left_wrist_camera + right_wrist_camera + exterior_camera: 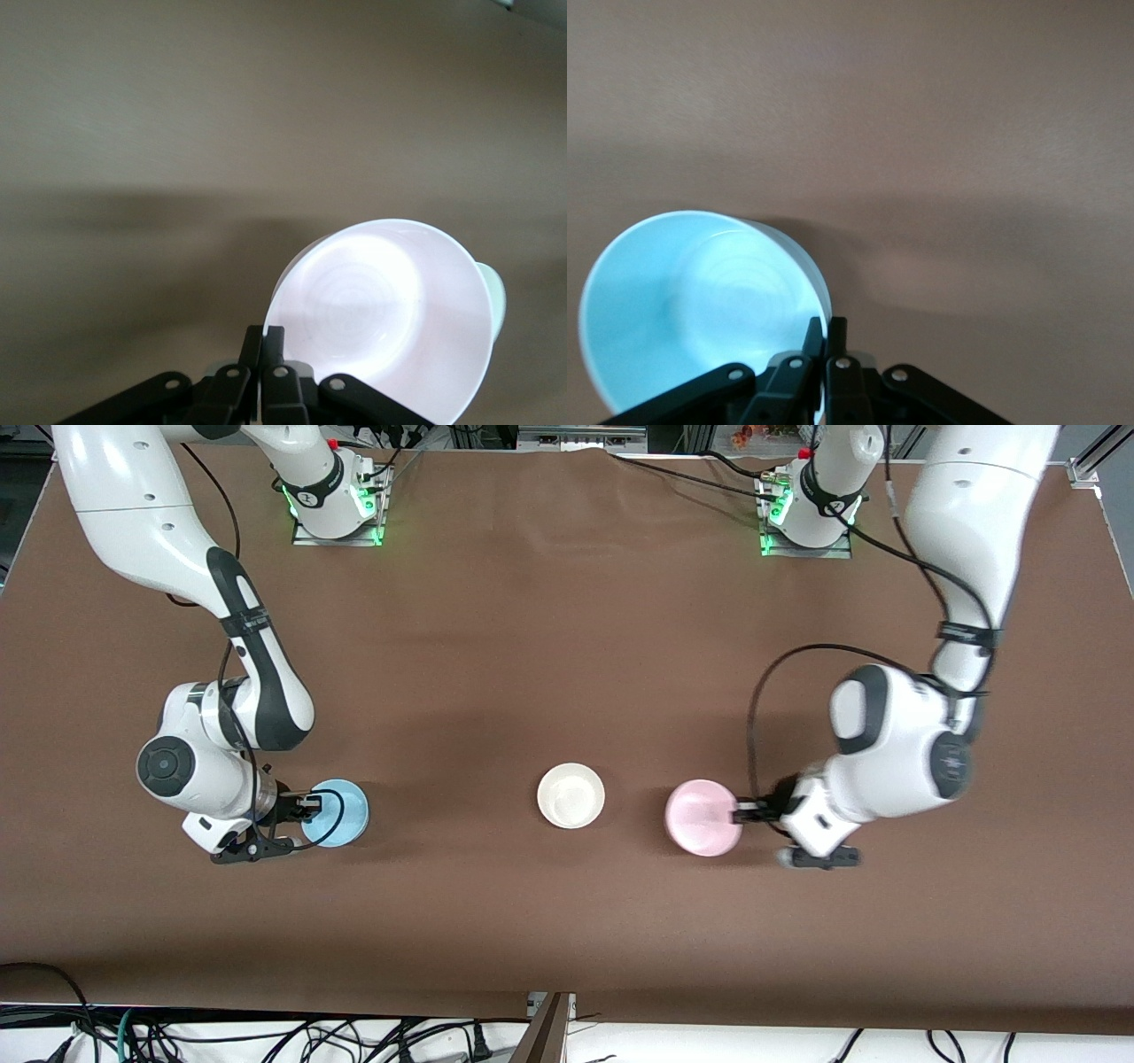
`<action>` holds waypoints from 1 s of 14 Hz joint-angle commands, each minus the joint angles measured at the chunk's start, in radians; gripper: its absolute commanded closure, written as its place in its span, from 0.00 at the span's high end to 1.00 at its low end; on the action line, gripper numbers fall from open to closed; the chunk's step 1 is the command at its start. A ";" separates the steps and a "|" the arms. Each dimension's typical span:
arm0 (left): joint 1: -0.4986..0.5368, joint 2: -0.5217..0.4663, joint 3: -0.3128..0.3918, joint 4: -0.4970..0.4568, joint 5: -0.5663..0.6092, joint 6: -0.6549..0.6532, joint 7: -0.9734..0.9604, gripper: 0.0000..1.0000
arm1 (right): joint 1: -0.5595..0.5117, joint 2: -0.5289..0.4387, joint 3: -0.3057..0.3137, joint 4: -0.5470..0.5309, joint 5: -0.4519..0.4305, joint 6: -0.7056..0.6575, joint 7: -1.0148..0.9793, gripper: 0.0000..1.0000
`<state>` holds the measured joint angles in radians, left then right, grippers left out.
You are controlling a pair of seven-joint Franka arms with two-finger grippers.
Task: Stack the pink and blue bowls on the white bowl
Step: 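Carry the pink bowl onto the white bowl with the left gripper, then release the pink bowl with the left gripper while the right gripper lifts the blue bowl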
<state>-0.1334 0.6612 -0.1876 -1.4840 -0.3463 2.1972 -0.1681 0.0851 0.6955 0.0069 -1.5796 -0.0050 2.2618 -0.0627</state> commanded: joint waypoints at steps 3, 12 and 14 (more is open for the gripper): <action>-0.171 0.072 0.007 0.056 0.096 0.096 -0.253 0.00 | -0.002 -0.022 0.016 0.229 0.031 -0.360 -0.019 0.00; -0.298 0.149 0.007 0.111 0.139 0.134 -0.403 0.00 | -0.008 -0.228 0.016 0.250 0.122 -0.578 -0.075 0.00; -0.298 0.158 0.005 0.111 0.194 0.134 -0.410 0.00 | -0.008 -0.225 0.016 0.250 0.123 -0.573 -0.069 0.00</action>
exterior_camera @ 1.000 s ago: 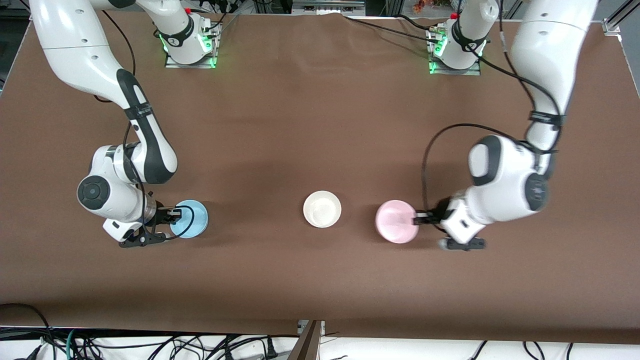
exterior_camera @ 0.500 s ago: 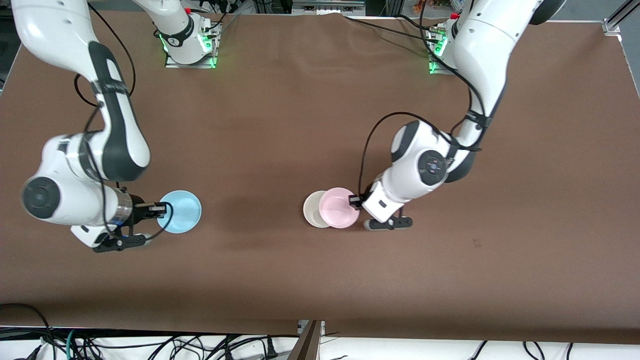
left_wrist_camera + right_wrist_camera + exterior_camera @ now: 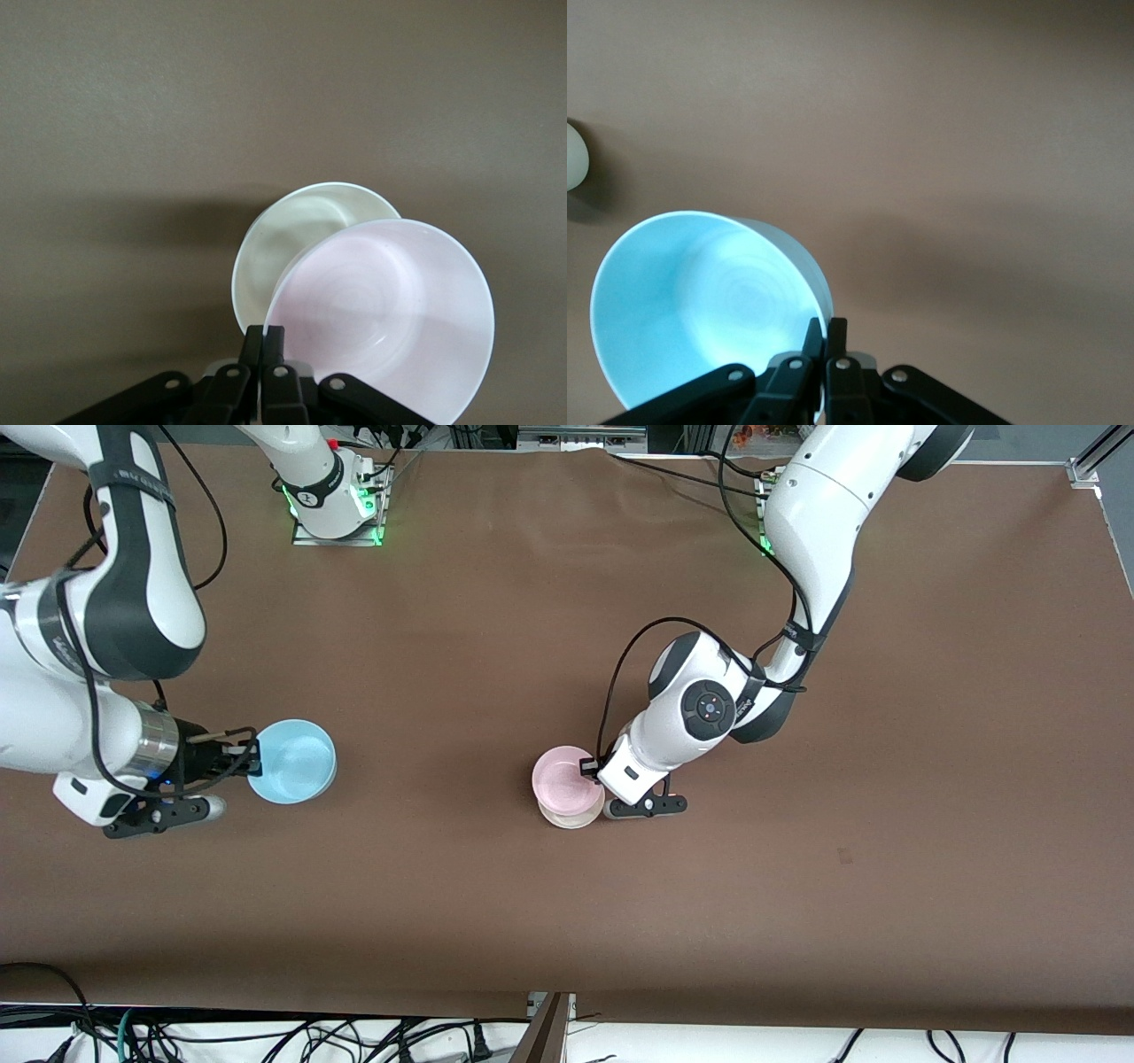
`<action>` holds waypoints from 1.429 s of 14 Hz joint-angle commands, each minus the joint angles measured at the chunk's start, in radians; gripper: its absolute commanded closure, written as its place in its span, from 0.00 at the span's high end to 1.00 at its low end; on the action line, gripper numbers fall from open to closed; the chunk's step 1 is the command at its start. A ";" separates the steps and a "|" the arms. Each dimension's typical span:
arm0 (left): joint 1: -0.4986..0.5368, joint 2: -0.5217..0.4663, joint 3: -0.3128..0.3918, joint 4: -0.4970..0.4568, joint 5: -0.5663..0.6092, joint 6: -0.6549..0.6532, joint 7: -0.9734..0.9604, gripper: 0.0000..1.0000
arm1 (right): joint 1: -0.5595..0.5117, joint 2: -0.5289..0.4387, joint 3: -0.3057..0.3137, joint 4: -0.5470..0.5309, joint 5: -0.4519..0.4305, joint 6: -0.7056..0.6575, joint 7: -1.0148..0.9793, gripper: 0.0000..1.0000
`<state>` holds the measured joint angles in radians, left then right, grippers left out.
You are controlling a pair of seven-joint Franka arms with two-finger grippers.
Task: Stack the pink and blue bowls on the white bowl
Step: 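Release the pink bowl with the left gripper while the right gripper lifts the blue bowl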
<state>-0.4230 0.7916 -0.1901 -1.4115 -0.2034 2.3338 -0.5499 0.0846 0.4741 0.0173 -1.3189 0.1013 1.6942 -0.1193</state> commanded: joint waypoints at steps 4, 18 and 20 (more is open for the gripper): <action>-0.008 0.044 0.008 0.040 0.055 0.028 -0.041 0.00 | -0.008 -0.003 0.006 -0.013 0.020 -0.010 -0.011 0.00; 0.110 -0.082 0.021 0.069 0.021 -0.153 -0.044 1.00 | 0.099 0.049 0.012 -0.013 0.106 0.074 0.168 0.00; 0.177 -0.165 0.081 0.068 0.024 -0.305 0.002 1.00 | 0.167 0.086 0.013 -0.013 0.110 0.152 0.287 0.00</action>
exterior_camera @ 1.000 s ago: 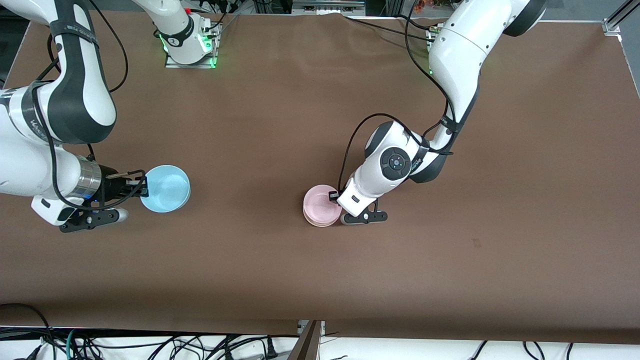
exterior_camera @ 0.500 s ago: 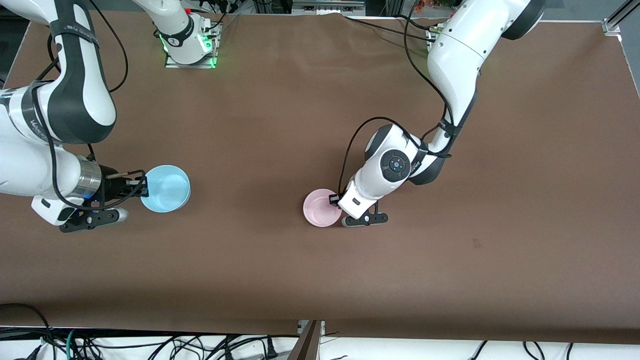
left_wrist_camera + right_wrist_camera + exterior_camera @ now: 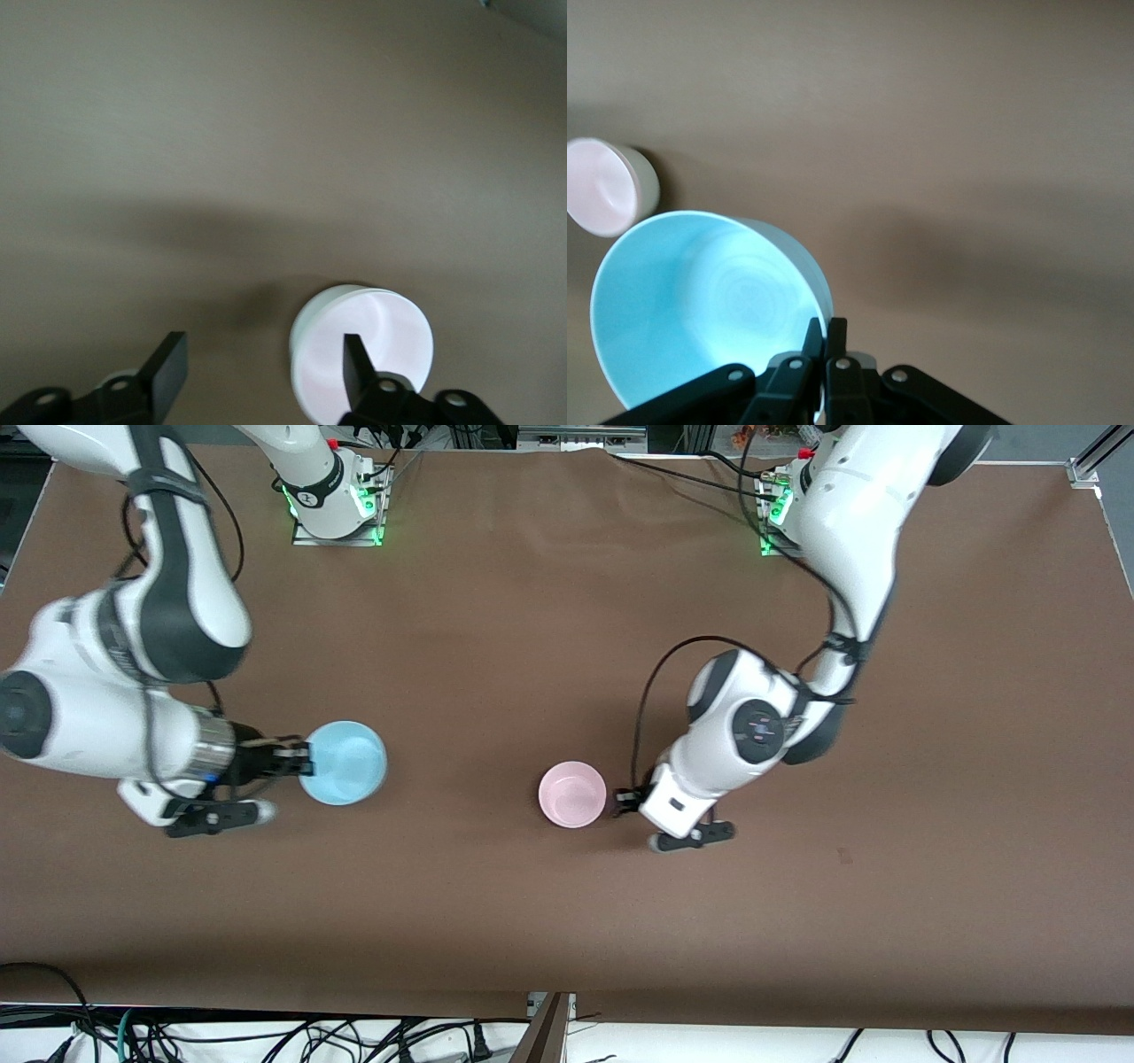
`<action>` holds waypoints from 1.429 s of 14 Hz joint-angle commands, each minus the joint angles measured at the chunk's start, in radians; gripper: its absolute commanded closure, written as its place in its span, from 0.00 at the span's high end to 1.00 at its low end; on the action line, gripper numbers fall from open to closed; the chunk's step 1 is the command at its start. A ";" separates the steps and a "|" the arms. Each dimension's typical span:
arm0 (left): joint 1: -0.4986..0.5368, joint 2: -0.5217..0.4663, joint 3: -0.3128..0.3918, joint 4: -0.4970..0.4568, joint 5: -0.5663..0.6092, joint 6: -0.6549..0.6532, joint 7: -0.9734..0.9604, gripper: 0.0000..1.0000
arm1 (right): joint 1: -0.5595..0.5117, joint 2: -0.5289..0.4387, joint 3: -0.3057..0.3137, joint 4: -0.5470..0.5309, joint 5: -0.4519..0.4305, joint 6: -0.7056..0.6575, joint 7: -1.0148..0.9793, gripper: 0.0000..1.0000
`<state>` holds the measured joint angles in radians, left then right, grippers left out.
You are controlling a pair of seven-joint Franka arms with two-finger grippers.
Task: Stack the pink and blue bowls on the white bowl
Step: 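Move the blue bowl over the pink bowl while the left gripper withdraws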
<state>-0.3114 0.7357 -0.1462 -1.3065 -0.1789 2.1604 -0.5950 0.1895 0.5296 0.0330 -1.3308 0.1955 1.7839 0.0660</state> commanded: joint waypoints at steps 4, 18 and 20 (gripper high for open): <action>0.202 -0.277 0.100 -0.045 0.131 -0.368 0.210 1.00 | 0.243 0.105 -0.004 -0.001 0.045 0.260 0.412 0.00; 0.377 -0.541 0.102 -0.131 0.145 -0.675 0.353 1.00 | 0.407 0.294 -0.007 0.001 0.038 0.529 0.614 0.00; 0.377 -0.535 0.102 -0.129 0.147 -0.679 0.371 1.00 | 0.412 0.296 -0.007 0.010 0.038 0.546 0.610 0.00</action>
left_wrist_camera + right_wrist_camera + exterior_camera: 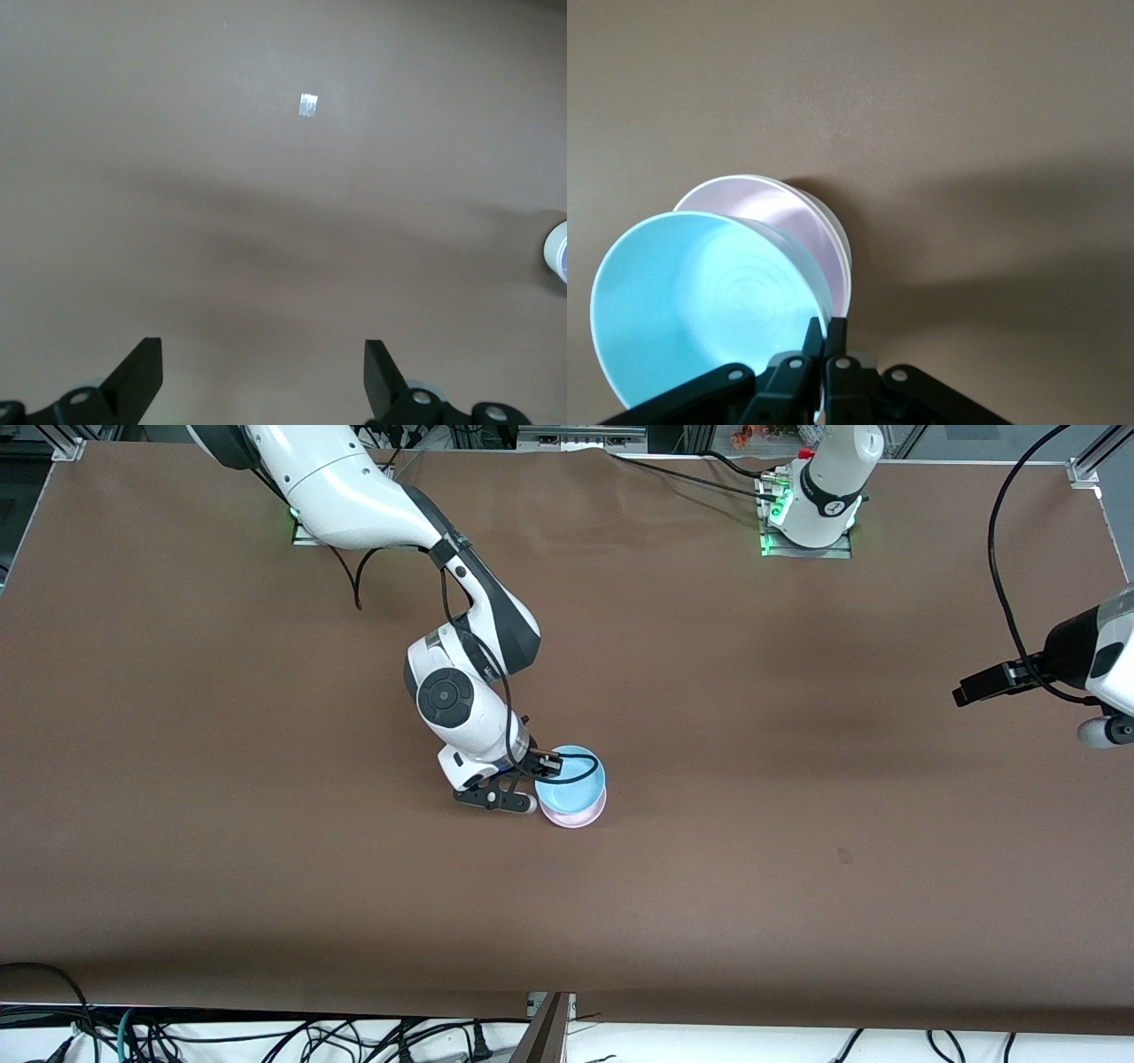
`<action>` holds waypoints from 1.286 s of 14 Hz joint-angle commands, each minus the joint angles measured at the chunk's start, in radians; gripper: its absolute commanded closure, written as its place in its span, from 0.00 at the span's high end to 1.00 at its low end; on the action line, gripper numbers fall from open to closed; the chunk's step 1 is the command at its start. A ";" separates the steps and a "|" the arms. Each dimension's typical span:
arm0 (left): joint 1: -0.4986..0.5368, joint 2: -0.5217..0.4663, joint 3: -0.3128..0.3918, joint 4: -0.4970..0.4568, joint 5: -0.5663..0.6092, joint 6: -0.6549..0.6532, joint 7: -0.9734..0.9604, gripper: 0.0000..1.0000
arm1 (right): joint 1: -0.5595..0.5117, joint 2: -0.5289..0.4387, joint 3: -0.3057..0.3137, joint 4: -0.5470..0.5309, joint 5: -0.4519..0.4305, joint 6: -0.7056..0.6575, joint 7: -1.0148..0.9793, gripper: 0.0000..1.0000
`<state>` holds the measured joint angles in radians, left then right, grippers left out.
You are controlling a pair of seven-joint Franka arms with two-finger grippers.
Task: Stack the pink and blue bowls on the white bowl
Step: 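Lower the blue bowl into the pink bowl and open the right gripper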
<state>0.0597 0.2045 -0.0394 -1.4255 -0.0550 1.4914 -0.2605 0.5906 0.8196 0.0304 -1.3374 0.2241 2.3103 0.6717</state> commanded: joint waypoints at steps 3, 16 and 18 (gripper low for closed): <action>0.005 -0.004 -0.010 -0.003 0.023 -0.011 0.070 1.00 | 0.012 0.036 -0.004 0.055 0.008 0.021 0.005 0.00; 0.003 -0.001 -0.011 0.007 0.021 -0.011 0.073 1.00 | 0.011 0.076 -0.007 0.058 0.001 0.067 -0.001 0.00; 0.003 -0.001 -0.010 0.007 0.017 -0.011 0.073 1.00 | 0.011 0.075 -0.007 0.058 0.003 0.067 -0.004 0.05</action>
<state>0.0596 0.2071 -0.0483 -1.4320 -0.0550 1.4914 -0.2092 0.5949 0.8739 0.0287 -1.3167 0.2239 2.3766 0.6711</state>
